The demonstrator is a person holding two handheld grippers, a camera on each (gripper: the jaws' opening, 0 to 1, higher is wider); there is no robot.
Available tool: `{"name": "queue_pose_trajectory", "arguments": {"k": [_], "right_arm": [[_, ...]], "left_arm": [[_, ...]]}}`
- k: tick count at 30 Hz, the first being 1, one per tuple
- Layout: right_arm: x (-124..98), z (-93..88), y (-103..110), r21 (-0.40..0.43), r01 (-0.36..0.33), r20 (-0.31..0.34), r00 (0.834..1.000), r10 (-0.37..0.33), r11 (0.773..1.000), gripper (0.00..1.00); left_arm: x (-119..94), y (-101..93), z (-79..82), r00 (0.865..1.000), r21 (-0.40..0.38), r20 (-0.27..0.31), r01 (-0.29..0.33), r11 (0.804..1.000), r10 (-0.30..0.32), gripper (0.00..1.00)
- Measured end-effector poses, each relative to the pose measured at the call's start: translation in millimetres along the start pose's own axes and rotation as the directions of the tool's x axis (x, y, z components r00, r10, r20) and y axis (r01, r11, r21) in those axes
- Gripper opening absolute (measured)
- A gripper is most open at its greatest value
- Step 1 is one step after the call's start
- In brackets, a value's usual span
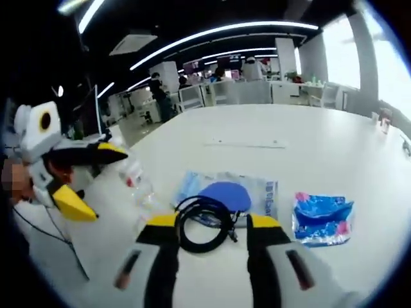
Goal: Arrange the tabletop items into an orderly group along one side of the table until the central work area is clear of visible clutter.
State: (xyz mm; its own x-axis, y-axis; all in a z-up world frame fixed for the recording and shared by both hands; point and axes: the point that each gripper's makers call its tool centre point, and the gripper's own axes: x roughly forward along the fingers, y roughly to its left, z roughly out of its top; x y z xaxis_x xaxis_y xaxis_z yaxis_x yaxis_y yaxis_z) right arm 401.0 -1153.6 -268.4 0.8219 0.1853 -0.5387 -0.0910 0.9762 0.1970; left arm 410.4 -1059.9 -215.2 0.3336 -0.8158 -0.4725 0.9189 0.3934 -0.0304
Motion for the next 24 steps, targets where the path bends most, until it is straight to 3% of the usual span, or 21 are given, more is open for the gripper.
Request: {"name": "queue_pose_trajectory", "arguments": {"k": [2, 6, 9, 11, 14, 19, 24], "right_arm": [[3.2, -4.5, -2.1, 0.017, 0.017, -0.023, 1.000, -0.016, 1.000, 0.39], [9.4, -11.4, -3.7, 0.034, 0.036, -0.048, 0.998, -0.034, 0.999, 0.38], [12.5, -21.3, -7.6, 0.057, 0.066, -0.089, 0.994, -0.061, 0.996, 0.38], [14.3, -23.9, -7.8, 0.089, 0.072, -0.089, 0.994, -0.064, 0.993, 0.35], [18.0, -33.4, -4.0, 0.104, 0.079, -0.114, 0.991, -0.067, 0.991, 0.33], [23.9, -43.2, -1.4, 0.140, 0.096, -0.127, 0.989, -0.079, 0.985, 0.33], [29.5, -53.3, -2.1, 0.165, 0.110, -0.155, 0.984, -0.084, 0.980, 0.32]], "left_arm": [[7.5, 5.5, -3.2, 0.998, 0.033, -0.050, -0.027, 0.999, 0.028, 0.62], [22.9, 8.9, -2.7, 0.995, 0.017, -0.084, -0.043, 0.999, 0.044, 0.61], [32.5, 16.2, -13.1, 0.983, 0.030, -0.165, -0.075, 0.997, 0.079, 0.59], [41.4, 16.3, -11.6, 0.984, 0.032, -0.160, -0.072, 0.997, 0.076, 0.59], [50.7, 22.4, -21.9, 0.972, 0.036, -0.217, -0.088, 0.995, 0.094, 0.57], [62.4, 25.7, -31.0, 0.963, 0.030, -0.252, -0.087, 0.996, 0.092, 0.57], [70.7, 30.0, -45.3, 0.946, 0.010, -0.310, -0.091, 0.996, 0.090, 0.55]]}}
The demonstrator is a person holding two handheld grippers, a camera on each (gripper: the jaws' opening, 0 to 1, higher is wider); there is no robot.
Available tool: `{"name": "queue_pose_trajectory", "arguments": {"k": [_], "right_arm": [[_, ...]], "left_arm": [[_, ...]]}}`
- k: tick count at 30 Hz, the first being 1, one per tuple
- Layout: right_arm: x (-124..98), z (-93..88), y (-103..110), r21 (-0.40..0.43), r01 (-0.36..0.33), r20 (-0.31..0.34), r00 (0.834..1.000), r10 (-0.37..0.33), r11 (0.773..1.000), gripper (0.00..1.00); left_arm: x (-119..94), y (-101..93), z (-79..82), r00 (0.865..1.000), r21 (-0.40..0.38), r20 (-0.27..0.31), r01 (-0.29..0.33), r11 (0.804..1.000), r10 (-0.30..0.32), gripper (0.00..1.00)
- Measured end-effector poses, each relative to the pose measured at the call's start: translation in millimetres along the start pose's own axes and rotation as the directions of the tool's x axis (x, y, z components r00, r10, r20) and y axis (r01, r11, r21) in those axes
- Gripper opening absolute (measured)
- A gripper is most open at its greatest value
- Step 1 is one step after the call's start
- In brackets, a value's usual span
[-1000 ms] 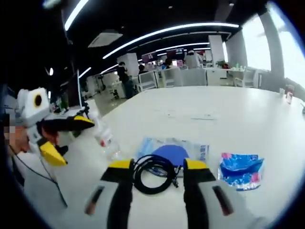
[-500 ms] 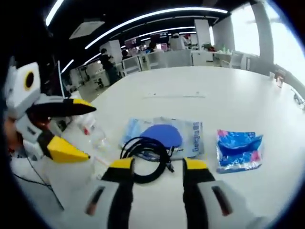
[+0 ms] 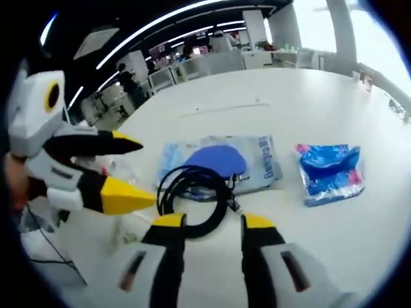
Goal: Arrange the tabletop items into an orderly group along one side of the table until the central work area is clear of visible clutter.
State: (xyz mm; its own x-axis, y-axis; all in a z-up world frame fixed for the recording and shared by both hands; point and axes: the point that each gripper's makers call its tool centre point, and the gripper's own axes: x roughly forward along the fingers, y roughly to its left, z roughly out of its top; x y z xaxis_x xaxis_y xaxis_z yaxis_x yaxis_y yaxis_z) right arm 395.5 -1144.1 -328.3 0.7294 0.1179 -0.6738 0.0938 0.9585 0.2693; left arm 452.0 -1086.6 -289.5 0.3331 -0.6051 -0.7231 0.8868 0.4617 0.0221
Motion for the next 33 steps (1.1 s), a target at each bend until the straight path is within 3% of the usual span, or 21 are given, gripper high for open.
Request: {"name": "queue_pose_trajectory", "arguments": {"k": [18, 33], "right_arm": [[21.4, -8.8, -2.5, 0.045, 0.016, -0.037, 0.999, -0.015, 0.999, 0.25], [31.7, -13.9, -5.8, 0.071, 0.021, -0.052, 0.999, -0.018, 0.997, 0.22]], "left_arm": [[32.4, 6.9, -24.2, 0.996, -0.055, -0.090, 0.024, 0.998, -0.029, 0.48], [43.8, 9.3, -30.8, 0.993, -0.093, -0.108, 0.030, 0.995, -0.040, 0.39]]}}
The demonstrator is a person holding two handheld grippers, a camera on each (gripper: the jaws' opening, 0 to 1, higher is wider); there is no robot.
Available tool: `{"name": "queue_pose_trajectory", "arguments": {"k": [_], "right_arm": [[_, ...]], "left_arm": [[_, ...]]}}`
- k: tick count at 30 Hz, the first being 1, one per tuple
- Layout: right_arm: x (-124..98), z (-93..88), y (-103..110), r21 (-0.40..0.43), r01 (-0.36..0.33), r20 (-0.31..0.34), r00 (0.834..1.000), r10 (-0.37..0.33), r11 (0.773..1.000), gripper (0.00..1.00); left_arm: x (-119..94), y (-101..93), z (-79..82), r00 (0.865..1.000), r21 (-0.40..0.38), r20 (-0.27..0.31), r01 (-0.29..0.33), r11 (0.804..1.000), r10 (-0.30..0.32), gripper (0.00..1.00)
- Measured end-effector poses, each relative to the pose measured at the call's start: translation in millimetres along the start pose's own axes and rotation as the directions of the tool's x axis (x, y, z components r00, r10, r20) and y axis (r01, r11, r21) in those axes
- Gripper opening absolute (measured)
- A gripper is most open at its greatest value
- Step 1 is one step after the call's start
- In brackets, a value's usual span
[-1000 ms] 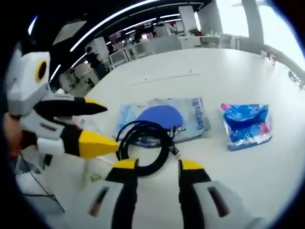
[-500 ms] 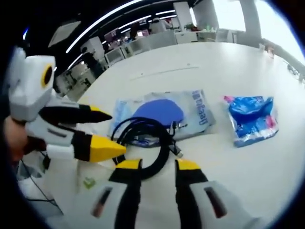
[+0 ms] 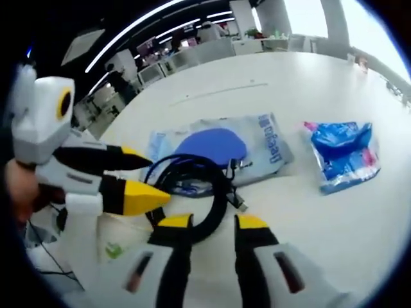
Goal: Arrange the tabletop items into an orderly group along one side of the table until the central work area is clear of visible clutter.
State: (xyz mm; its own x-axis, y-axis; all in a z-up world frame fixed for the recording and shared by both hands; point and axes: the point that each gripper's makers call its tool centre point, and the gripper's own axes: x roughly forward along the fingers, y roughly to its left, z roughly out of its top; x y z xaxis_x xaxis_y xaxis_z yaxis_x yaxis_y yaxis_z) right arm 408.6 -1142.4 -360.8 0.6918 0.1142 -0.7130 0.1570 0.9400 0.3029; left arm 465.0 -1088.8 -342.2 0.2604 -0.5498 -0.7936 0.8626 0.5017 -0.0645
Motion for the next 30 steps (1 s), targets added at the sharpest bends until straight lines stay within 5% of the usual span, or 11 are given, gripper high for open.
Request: {"name": "queue_pose_trajectory", "arguments": {"k": [30], "right_arm": [[8.2, -0.9, -2.5, -0.001, 0.016, -0.017, 1.000, -0.016, 1.000, 0.09]], "left_arm": [[11.7, 5.6, -9.8, 0.999, -0.021, -0.044, -0.007, 1.000, 0.006, 0.18]]}}
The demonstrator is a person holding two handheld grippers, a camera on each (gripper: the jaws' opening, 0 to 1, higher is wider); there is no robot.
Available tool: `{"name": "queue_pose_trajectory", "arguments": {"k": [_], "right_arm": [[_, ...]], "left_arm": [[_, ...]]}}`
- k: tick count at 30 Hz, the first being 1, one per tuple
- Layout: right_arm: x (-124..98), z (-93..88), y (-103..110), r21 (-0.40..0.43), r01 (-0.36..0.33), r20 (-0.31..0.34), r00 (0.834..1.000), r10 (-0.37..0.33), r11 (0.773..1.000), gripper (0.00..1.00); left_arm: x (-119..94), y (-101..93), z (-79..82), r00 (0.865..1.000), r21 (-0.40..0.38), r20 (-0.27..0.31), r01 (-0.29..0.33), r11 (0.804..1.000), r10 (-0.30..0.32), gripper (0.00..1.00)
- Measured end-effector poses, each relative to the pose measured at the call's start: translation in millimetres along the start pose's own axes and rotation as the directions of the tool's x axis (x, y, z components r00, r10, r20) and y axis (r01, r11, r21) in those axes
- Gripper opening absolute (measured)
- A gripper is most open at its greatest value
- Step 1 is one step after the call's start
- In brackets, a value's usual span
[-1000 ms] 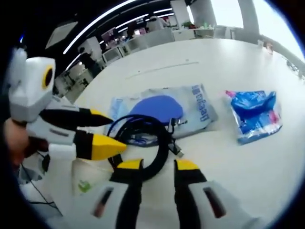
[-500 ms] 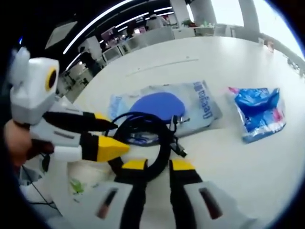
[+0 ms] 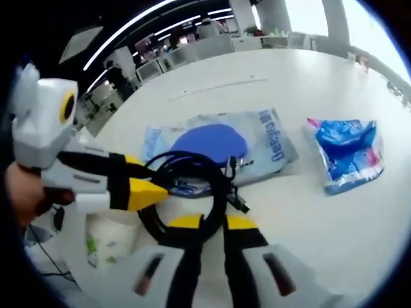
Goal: Arrange the tabletop items into an orderly group along one side of the table until the central work area is clear of visible clutter.
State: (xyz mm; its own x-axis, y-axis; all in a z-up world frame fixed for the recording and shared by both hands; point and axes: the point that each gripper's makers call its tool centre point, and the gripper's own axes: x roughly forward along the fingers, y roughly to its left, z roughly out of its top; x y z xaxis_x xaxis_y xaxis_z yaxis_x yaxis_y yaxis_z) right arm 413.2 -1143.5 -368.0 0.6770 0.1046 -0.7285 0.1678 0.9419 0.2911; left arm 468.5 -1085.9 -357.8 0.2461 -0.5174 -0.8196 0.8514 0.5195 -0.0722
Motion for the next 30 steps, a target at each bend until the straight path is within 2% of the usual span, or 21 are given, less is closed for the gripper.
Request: {"name": "queue_pose_trajectory", "arguments": {"k": [8, 15, 30], "right_arm": [[-0.1, 1.4, -0.7, 0.007, 0.000, -0.004, 1.000, 0.001, 1.000, 0.06], [-2.7, 2.9, -0.2, 0.049, -0.015, 0.009, 1.000, 0.015, 0.999, 0.05], [-16.5, 14.8, -0.3, 0.062, -0.041, 0.042, 0.998, 0.038, 0.997, 0.02]], "left_arm": [[-2.0, -0.4, -1.4, 1.000, -0.025, -0.007, 0.004, 1.000, -0.004, 0.14], [-5.7, -1.9, 0.0, 1.000, -0.063, -0.004, 0.010, 0.998, -0.010, 0.08], [-16.9, -8.9, 1.1, 1.000, -0.114, 0.006, 0.009, 0.993, -0.008, 0.05]]}}
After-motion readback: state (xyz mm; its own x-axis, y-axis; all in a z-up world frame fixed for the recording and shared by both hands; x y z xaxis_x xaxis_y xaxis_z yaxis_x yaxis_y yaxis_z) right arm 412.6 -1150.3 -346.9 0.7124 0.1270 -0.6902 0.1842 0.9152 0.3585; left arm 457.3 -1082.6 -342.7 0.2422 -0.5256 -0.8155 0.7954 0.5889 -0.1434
